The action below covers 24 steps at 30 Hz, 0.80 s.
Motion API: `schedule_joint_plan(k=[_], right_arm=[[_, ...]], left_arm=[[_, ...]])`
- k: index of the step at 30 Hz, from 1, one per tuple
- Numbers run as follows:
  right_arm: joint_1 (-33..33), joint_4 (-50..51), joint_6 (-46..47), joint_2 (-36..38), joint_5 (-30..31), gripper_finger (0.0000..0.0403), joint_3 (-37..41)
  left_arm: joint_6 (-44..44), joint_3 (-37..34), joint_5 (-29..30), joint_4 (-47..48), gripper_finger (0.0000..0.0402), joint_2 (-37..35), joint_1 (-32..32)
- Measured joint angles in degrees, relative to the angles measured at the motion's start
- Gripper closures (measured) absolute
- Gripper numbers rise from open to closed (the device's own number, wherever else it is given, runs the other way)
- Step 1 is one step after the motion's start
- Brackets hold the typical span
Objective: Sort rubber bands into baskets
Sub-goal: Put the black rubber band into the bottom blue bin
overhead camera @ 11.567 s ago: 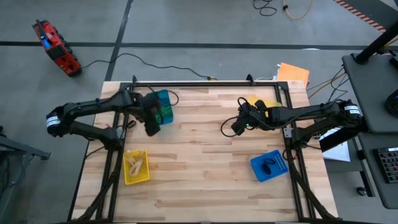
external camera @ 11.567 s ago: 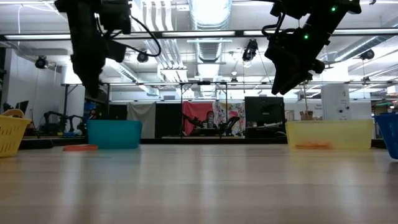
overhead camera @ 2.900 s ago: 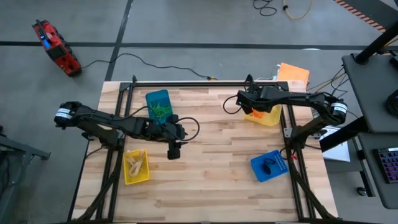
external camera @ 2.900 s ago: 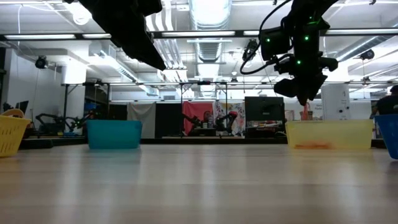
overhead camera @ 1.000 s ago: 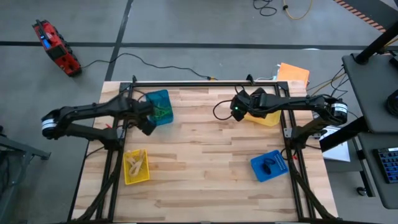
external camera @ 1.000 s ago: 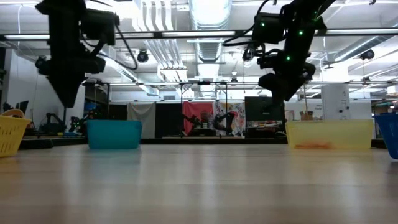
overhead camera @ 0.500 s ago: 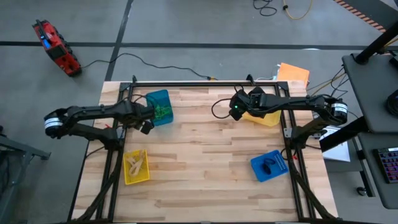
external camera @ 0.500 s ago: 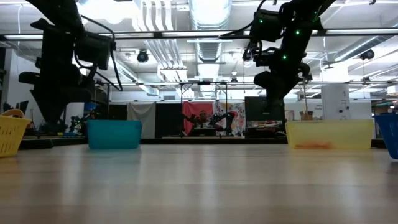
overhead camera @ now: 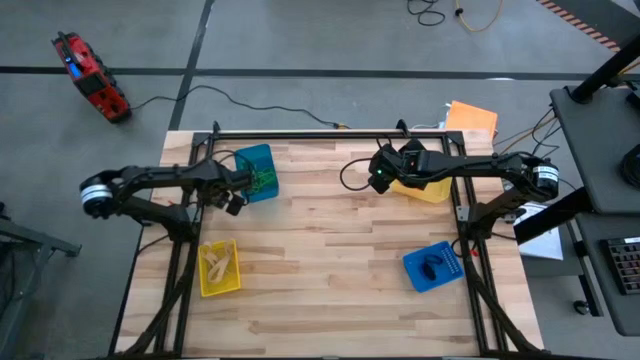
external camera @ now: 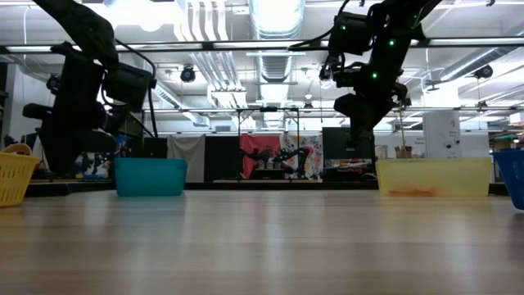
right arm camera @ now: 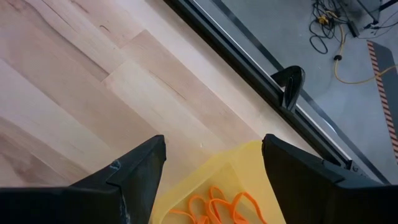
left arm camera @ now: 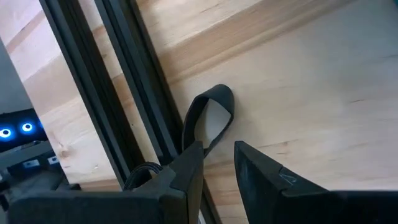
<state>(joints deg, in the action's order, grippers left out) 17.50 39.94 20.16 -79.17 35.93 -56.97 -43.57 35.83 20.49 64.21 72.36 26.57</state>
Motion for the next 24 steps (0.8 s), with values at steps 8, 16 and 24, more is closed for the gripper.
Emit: schedule_joint_plan(k=[8, 16, 24], right_arm=[[0.0, -0.02, -0.21, 0.0, 0.02, 0.0142, 0.0], [0.0, -0.02, -0.37, 0.0, 0.01, 0.0142, 0.0], [0.0, -0.02, -0.66, -0.01, -0.01, 0.0142, 0.0]], left_arm=[[0.72, -0.44, 0.04, -1.8, 0.0326, 3.59, 0.0], [1.05, -1.66, 0.09, -5.37, 0.0326, 6.58, 0.0], [1.36, -3.65, 0.17, -9.21, 0.0326, 8.39, 0.0]])
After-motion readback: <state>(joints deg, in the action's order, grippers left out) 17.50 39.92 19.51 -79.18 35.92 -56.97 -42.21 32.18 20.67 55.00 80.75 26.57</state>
